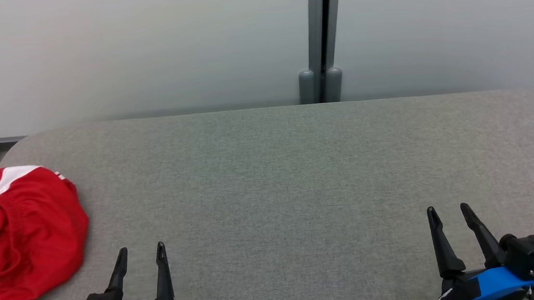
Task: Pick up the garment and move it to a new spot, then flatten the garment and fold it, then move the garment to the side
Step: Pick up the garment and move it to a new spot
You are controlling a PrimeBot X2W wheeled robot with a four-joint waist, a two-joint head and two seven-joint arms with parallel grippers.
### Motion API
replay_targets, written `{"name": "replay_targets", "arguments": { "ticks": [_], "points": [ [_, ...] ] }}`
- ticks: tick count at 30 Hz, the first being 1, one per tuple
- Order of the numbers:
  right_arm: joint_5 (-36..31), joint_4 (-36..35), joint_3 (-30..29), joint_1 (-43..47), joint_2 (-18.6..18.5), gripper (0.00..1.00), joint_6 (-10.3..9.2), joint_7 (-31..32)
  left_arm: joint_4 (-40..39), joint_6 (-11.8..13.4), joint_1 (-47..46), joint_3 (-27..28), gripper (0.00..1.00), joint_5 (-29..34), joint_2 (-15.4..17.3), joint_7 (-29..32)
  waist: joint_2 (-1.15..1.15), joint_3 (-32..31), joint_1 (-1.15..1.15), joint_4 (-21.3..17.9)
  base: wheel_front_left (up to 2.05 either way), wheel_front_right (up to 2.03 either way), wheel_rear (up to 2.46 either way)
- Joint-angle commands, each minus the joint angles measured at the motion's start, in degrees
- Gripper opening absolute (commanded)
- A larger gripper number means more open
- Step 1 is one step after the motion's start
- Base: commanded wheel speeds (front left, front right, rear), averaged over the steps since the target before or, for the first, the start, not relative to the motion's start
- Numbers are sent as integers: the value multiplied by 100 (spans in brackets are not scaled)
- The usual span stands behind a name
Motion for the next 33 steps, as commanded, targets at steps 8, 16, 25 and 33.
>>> {"name": "replay_targets", "arguments": {
  "ticks": [8,16,25,33],
  "points": [
    [-32,-92,-16,74,-34,100,3,-3,-96,154,-64,32,100,107,154,-56,0,101,0,792,0,0,0],
    [-8,-53,-3,9,-34,100,3,-4,-108,233,-57,22,100,108,211,-11,0,110,0,1646,0,0,0],
    [-57,-11,6,9,-34,100,3,-29,-182,309,84,37,100,56,262,27,0,105,0,2464,0,0,0],
    [-431,-40,54,-125,-33,100,3,90,-286,413,211,124,100,-20,276,-26,0,191,0,2727,0,0,0]
  ]
}}
